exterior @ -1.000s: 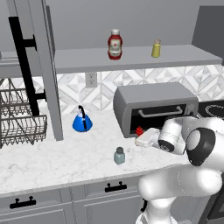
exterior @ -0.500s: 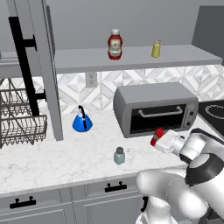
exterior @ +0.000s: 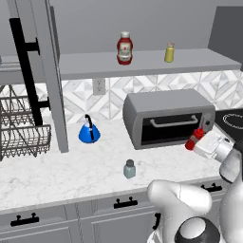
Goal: Put the shaker and condiment bottle from the counter next to their counterparts in the cabinet.
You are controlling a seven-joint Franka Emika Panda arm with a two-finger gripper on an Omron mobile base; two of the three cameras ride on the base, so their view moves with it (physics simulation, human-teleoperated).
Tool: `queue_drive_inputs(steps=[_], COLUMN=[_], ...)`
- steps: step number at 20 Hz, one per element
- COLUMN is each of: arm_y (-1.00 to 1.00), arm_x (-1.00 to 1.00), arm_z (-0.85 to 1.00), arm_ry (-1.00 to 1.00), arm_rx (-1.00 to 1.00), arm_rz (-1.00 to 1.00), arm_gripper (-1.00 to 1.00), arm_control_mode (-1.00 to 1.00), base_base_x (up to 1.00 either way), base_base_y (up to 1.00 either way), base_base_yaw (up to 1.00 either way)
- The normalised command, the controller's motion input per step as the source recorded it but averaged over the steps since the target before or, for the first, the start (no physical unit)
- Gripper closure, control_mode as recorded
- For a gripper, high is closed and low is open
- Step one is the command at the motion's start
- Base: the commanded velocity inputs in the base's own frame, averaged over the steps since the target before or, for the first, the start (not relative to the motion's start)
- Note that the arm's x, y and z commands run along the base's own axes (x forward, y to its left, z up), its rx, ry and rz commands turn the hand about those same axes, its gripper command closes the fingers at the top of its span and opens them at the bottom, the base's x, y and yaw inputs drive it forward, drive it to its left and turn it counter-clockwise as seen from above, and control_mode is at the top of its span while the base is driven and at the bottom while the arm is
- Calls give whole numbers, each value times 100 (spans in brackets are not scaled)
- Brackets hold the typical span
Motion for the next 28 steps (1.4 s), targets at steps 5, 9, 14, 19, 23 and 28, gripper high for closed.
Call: queue_drive_inputs(steps=[5,9,14,19,23,28], arm_y=[0,8,25,71,58,52], arm_x=[0,0,0,0,0,0], arm_z=[100,100,99,98,79,46], arm_ry=[25,36,29,-29,-61,-57], arm_rx=[0,0,0,2,1,-7], arm_rz=[0,1,6,3,0,0], arm_gripper=[100,100,100,100,100,100], arm_control_mode=[-100,-100,-100,-100,-100,-100], base_base_x=[0,0,0,0,0,0], base_base_y=[0,0,0,0,0,0], base_base_yaw=[0,0,0,0,0,0])
